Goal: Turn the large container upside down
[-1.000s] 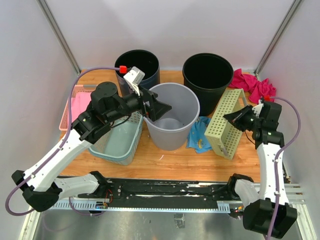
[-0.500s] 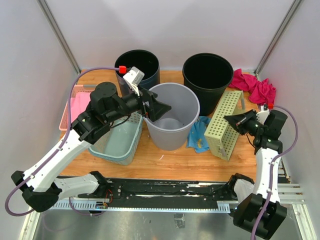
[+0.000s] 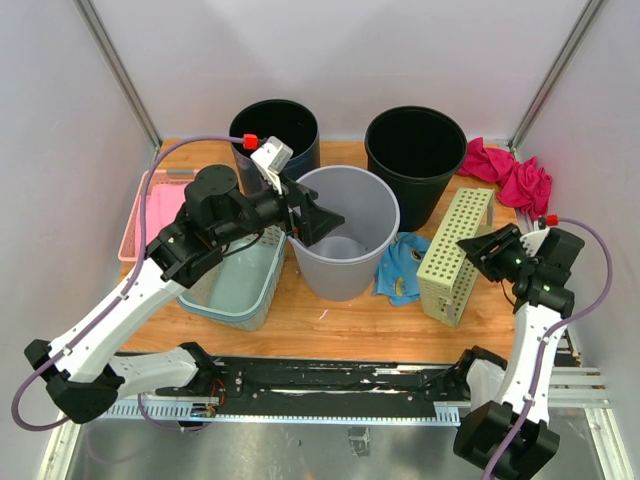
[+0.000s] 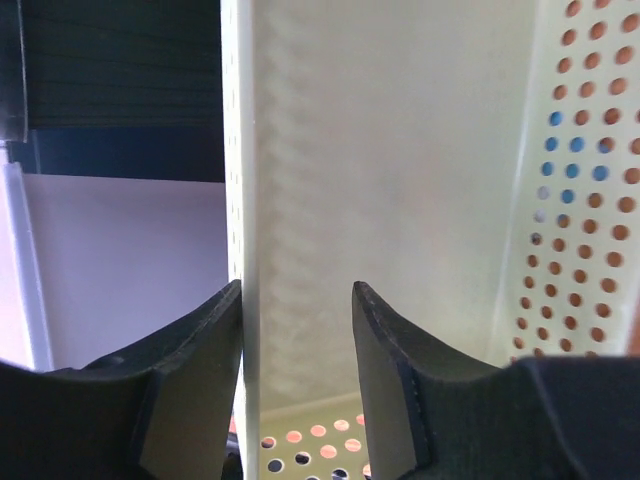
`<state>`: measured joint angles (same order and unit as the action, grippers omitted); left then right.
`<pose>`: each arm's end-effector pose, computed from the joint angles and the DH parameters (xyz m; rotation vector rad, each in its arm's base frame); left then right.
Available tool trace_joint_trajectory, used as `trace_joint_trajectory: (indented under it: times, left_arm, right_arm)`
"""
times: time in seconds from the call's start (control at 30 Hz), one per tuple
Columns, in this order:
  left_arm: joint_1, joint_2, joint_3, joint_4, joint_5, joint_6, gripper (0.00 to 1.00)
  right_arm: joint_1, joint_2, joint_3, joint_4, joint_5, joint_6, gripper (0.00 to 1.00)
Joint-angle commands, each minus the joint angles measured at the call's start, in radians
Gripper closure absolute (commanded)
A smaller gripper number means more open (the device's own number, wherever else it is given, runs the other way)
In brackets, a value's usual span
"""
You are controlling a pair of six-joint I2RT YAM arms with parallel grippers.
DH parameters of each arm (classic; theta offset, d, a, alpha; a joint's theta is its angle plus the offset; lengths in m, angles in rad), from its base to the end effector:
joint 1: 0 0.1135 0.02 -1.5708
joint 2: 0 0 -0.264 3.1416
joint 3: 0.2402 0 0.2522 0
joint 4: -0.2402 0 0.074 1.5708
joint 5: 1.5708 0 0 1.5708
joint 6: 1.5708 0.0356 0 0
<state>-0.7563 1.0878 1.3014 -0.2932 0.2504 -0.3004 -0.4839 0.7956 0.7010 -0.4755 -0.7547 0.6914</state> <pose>0.1629 -0.1658 0.4492 0.5890 1.6459 -0.9970 0.1609 -0.0570 0.2847 0.7683 1.9560 0.9259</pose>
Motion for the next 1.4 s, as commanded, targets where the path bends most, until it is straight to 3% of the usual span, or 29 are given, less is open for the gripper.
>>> trace_joint_trajectory:
  times: [0.0, 0.27, 0.53, 0.8, 0.87, 1.07, 1.37]
  left_arm:
    - [-0.009, 0.003, -0.014, 0.025, 0.023, -0.007, 0.01]
    - [-0.009, 0.01, -0.014, 0.019, 0.022, 0.001, 0.01]
    - [-0.009, 0.021, -0.023, 0.022, 0.024, 0.009, 0.01]
    - [-0.009, 0.015, -0.036, 0.021, 0.025, 0.005, 0.01]
    - [-0.009, 0.018, -0.034, 0.012, 0.02, 0.01, 0.01]
    - [-0.009, 0.021, -0.022, 0.002, 0.021, 0.014, 0.01]
    - [-0.009, 0.009, -0.029, 0.002, 0.007, 0.003, 0.01]
  right_arm:
    - [-0.018, -0.014, 0.045, -0.218, 0.183, -0.159, 0.52]
    - [-0.018, -0.022, 0.131, -0.327, 0.365, -0.244, 0.51]
    - [0.002, -0.021, 0.225, -0.387, 0.452, -0.286, 0.52]
    - [0.004, -0.03, 0.219, -0.385, 0.504, -0.306, 0.57]
    - [0.005, -0.029, 0.21, -0.369, 0.486, -0.307, 0.62]
    - [0.004, -0.033, 0.145, -0.256, 0.323, -0.214, 0.99]
    - [0.006, -0.003, 0.014, 0.092, -0.021, 0.054, 1.0]
